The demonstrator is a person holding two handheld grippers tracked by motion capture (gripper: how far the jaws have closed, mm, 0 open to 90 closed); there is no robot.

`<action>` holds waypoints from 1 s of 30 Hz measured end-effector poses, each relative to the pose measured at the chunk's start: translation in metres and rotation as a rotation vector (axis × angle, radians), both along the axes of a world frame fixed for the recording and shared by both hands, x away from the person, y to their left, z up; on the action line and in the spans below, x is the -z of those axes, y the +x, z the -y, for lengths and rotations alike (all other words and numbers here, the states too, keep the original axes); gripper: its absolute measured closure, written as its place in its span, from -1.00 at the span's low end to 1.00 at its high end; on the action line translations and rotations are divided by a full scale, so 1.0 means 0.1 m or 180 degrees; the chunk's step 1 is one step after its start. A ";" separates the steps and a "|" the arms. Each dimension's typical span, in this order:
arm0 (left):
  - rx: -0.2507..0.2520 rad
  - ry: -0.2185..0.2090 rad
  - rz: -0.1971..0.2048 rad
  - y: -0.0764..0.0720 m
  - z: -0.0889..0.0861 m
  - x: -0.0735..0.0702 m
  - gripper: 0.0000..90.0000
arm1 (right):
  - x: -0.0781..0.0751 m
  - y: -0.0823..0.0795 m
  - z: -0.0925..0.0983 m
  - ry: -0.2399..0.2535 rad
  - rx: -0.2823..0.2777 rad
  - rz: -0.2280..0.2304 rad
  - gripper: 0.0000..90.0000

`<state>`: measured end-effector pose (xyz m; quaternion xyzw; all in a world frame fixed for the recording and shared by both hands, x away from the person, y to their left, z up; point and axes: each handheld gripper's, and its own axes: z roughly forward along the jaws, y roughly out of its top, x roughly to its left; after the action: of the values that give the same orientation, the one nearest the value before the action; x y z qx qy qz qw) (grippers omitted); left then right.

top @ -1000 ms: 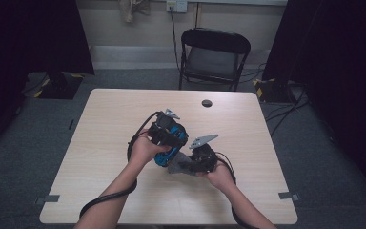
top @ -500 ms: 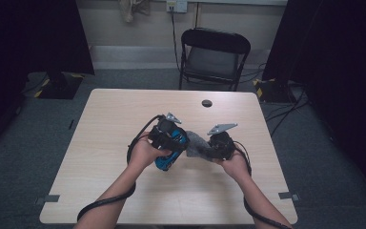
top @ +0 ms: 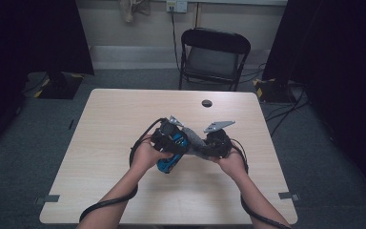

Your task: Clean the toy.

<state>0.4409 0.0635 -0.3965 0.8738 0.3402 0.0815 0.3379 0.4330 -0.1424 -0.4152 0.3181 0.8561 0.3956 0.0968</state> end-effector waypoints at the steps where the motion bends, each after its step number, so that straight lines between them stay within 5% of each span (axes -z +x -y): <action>1: -0.0011 -0.0006 0.0000 0.00 0.00 0.00 -0.44 | 0.00 0.00 -0.01 0.0011 -0.0013 -0.0007 0.56; 30: -0.0094 -0.0038 0.0013 0.03 -0.04 -0.06 -0.44 | 0.13 -0.09 -0.17 0.0073 -0.0168 -0.0089 0.56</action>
<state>0.4442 0.0679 -0.3908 0.8665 0.3529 0.0862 0.3425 0.4236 -0.1253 -0.4283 0.3021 0.8608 0.4034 0.0707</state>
